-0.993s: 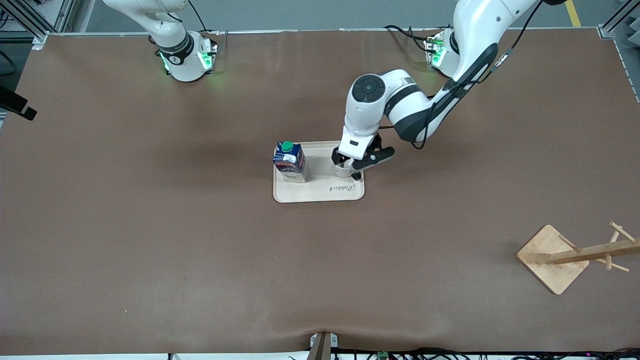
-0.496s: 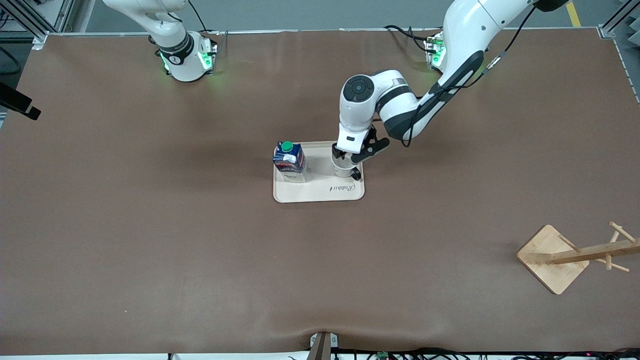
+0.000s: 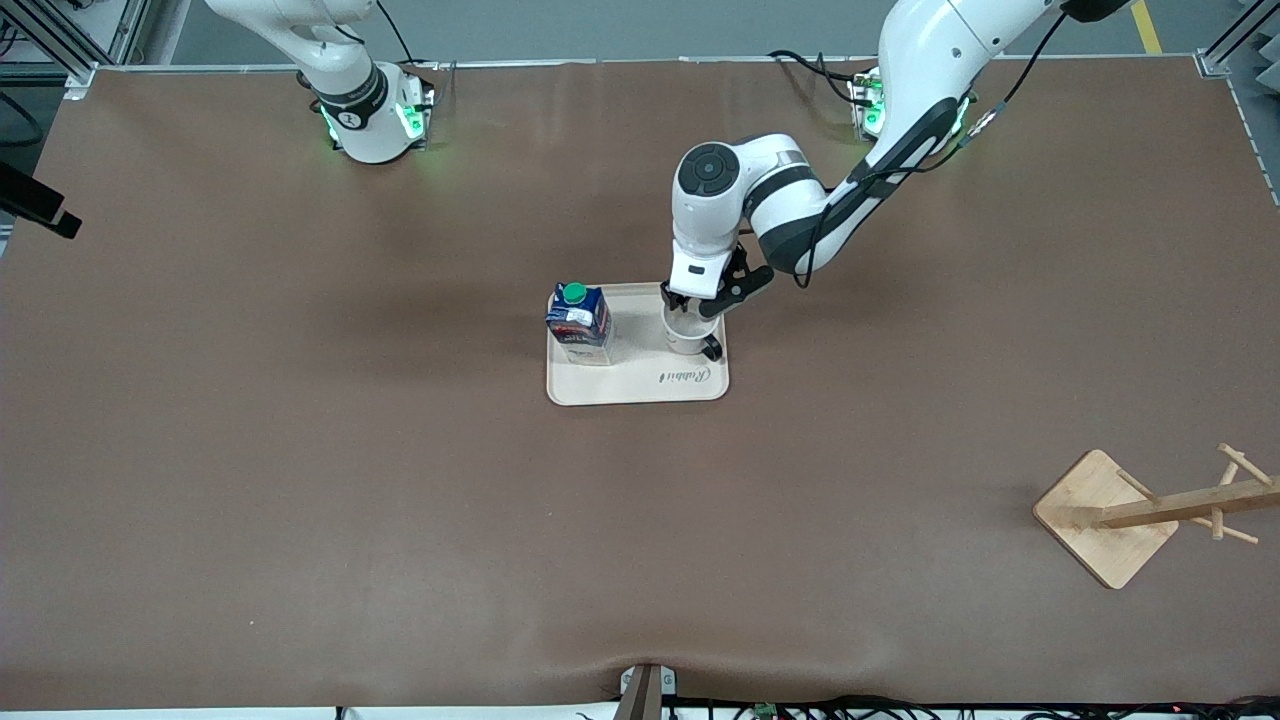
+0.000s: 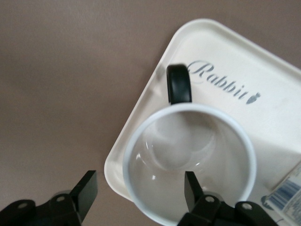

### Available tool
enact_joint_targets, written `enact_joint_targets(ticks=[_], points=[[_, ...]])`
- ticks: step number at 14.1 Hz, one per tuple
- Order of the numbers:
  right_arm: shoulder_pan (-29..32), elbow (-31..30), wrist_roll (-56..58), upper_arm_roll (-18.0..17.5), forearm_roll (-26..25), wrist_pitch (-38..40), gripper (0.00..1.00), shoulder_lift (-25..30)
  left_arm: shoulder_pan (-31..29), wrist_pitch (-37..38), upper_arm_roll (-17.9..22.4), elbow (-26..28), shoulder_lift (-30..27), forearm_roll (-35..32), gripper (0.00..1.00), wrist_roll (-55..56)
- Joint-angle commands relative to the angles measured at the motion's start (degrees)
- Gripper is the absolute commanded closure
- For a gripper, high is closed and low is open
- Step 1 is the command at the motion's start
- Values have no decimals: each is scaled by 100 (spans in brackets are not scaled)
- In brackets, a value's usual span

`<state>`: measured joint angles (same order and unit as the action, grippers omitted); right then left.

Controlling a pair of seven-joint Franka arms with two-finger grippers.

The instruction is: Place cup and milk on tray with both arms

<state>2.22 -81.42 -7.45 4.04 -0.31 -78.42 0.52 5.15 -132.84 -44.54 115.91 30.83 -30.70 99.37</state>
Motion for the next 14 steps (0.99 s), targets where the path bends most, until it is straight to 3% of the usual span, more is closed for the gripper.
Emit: enact_joint_targets(ticks=[1,3,9,14], points=[[50,-76,104,27,92,20,0,115,-84,240,-20,-7,-515,-103,11,-110],[15,-76,104,18,93,37,0,115,-137,477,-20,-226,-700,-15,0,-452],[33,-76,104,18,101,46,0,106,-593,1899,-20,-1561,-710,406,0,-1953],[50,-76,95,27,101,55,0,97,-1427,2850,-20,-2476,-841,977,0,-3833]])
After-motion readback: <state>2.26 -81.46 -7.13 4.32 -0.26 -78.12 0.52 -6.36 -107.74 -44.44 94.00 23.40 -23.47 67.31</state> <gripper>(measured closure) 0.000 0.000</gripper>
